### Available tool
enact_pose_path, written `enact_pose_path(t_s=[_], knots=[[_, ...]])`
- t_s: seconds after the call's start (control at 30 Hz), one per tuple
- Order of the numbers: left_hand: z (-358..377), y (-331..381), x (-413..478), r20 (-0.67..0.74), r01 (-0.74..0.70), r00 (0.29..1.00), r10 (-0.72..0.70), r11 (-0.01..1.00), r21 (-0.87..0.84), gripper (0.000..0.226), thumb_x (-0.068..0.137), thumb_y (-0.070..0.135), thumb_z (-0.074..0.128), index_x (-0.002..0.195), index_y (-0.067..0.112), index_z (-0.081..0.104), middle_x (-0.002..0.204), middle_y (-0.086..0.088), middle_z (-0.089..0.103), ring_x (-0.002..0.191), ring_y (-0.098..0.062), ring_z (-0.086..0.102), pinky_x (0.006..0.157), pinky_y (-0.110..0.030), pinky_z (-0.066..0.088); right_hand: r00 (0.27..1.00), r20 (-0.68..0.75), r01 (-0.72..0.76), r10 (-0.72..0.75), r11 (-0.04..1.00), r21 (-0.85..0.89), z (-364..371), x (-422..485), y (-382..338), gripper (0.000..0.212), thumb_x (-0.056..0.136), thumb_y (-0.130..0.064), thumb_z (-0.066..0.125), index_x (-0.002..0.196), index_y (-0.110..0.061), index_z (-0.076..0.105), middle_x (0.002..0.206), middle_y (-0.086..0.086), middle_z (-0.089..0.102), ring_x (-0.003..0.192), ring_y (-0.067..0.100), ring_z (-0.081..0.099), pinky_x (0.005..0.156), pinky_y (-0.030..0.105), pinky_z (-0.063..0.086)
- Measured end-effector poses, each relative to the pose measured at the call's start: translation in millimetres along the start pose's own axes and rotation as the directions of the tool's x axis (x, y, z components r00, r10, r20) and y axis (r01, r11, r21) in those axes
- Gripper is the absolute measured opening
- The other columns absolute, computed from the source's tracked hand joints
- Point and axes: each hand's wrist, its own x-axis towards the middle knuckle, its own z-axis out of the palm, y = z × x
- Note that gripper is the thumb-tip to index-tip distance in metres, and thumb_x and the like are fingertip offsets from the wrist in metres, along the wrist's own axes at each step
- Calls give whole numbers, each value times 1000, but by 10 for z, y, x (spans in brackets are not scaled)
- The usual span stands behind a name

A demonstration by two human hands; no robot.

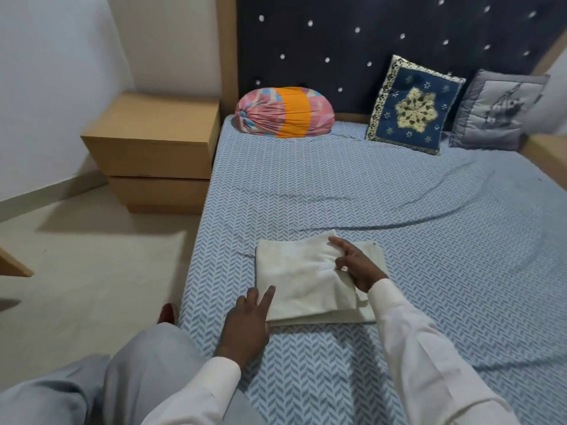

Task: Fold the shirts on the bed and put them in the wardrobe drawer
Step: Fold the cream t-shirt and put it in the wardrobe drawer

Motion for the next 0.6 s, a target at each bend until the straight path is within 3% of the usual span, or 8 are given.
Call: enact_pose_path(t_s=[0.07, 0.13, 0.27, 0.5, 0.6], knots=[[49, 54, 35, 2, -43, 999, 43, 999, 12, 94, 55, 29, 79, 141, 25, 41, 115, -11, 58, 78, -27, 59, 46, -32, 48, 998, -54, -24, 22, 999, -41, -227, -11, -9, 72, 75, 18, 38, 135, -19, 55, 133, 2, 56, 97, 17, 61, 67, 26, 53], [65, 98, 47, -9, -78, 997, 78, 997, -7, 92, 50, 31, 81, 136, 24, 48, 113, -11, 60, 74, -26, 60, 45, -32, 49, 994, -100, -54, 49, 998, -45, -405, -15, 1, 71, 74, 17, 37, 132, -19, 57, 130, 9, 57, 90, 18, 59, 61, 24, 51], [79, 191, 80, 8, -123, 992, 124, 991, -42, 84, 56, 40, 81, 133, 23, 50, 112, -7, 59, 77, -24, 62, 47, -31, 52, 976, -200, -91, 85, 996, -20, -694, 9, 67, 70, 71, 15, 37, 127, -19, 61, 129, 8, 58, 98, 21, 59, 68, 27, 49], [125, 314, 122, 43, -134, 990, 135, 990, -33, 80, 56, 39, 81, 130, 24, 54, 100, -4, 58, 71, -23, 57, 40, -29, 44, 943, -319, -107, 98, 994, -11, -977, 65, 146, 71, 61, 3, 44, 121, -29, 62, 134, 10, 57, 113, 28, 56, 81, 32, 50], [160, 308, 119, 53, -113, 992, 114, 993, -17, 80, 57, 41, 82, 131, 23, 56, 83, -1, 55, 63, -20, 54, 37, -26, 36, 922, -366, -112, 124, 992, 55, -1011, 16, 162, 68, 74, 0, 51, 133, -34, 53, 127, 9, 60, 101, 26, 59, 73, 31, 48]])
